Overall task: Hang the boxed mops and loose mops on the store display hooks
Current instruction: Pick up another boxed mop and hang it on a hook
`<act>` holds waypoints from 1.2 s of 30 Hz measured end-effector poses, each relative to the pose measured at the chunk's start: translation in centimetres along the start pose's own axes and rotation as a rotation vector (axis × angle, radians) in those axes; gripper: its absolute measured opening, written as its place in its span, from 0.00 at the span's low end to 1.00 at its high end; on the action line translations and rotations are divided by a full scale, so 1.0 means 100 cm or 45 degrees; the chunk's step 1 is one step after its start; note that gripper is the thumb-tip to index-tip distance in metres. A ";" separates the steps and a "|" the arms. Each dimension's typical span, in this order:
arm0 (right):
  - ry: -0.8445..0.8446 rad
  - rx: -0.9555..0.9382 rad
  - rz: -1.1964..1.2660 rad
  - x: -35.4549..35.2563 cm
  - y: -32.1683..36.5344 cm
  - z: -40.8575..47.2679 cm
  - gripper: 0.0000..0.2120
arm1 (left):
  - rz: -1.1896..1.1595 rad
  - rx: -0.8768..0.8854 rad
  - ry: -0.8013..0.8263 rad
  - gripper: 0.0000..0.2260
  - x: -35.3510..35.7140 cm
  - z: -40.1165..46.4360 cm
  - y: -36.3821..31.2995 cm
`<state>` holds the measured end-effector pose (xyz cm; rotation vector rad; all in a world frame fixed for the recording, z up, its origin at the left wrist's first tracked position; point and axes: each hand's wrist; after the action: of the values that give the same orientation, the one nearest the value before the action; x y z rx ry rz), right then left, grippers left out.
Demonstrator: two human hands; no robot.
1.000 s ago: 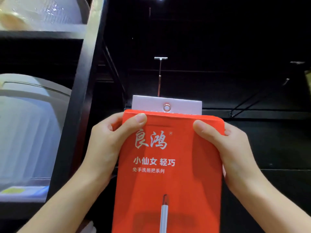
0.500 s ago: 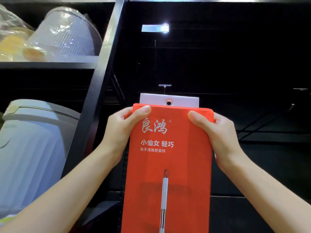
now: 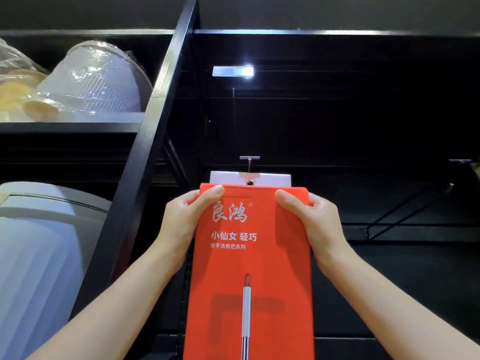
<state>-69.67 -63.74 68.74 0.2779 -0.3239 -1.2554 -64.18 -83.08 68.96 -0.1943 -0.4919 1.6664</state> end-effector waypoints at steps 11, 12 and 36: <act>-0.011 -0.015 -0.017 0.006 -0.013 0.016 0.23 | -0.067 -0.002 -0.015 0.19 -0.005 0.016 0.012; -0.005 -0.019 -0.015 0.007 -0.013 0.017 0.23 | -0.065 0.004 -0.013 0.19 -0.005 0.016 0.011; 0.084 -0.013 -0.178 -0.001 -0.013 0.024 0.15 | -0.064 0.079 0.065 0.21 -0.003 0.020 0.020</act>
<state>-71.74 -64.04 70.45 0.3370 -0.2449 -1.3819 -66.70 -83.97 69.84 -0.1771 -0.4027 1.6212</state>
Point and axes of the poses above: each hand's wrist, its own z-axis towards the middle knuckle, its own x-axis out of the palm, y = z × x, and after that the axes turned 7 degrees about -z, right-handed
